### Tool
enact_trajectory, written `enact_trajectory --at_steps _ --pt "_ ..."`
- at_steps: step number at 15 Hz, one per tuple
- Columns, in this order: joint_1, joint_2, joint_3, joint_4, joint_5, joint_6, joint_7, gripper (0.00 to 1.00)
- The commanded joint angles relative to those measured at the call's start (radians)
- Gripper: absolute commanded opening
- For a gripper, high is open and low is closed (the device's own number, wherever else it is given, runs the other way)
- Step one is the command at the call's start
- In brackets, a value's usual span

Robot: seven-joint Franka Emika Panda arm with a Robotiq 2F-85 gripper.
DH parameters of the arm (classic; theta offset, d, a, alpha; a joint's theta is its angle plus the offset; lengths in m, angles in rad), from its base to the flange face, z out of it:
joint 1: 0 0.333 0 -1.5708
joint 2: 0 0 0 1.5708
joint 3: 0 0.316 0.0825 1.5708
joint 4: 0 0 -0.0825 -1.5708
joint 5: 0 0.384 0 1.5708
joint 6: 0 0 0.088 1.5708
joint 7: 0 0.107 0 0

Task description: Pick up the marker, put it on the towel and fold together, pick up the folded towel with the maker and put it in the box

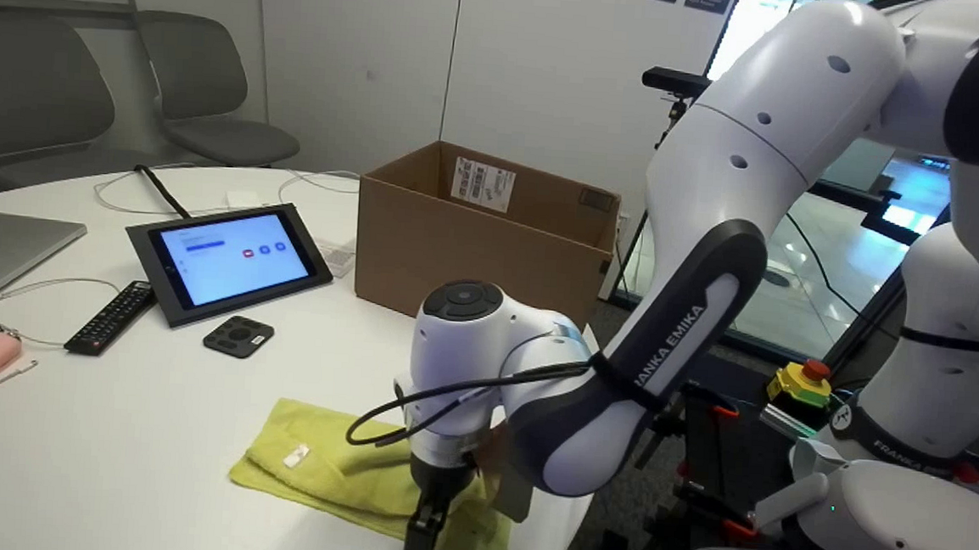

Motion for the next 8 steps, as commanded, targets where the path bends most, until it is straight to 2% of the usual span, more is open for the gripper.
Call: enact_trajectory --at_steps 1,4,8 --pt "-0.004 -0.156 -0.003 -0.215 -0.072 0.020 -0.124 1.00" --pt "-0.014 -0.216 -0.006 -0.279 -0.148 -0.021 -0.192 1.00" --pt "-0.017 -0.266 -0.008 -0.325 -0.215 -0.022 -0.221 1.00"
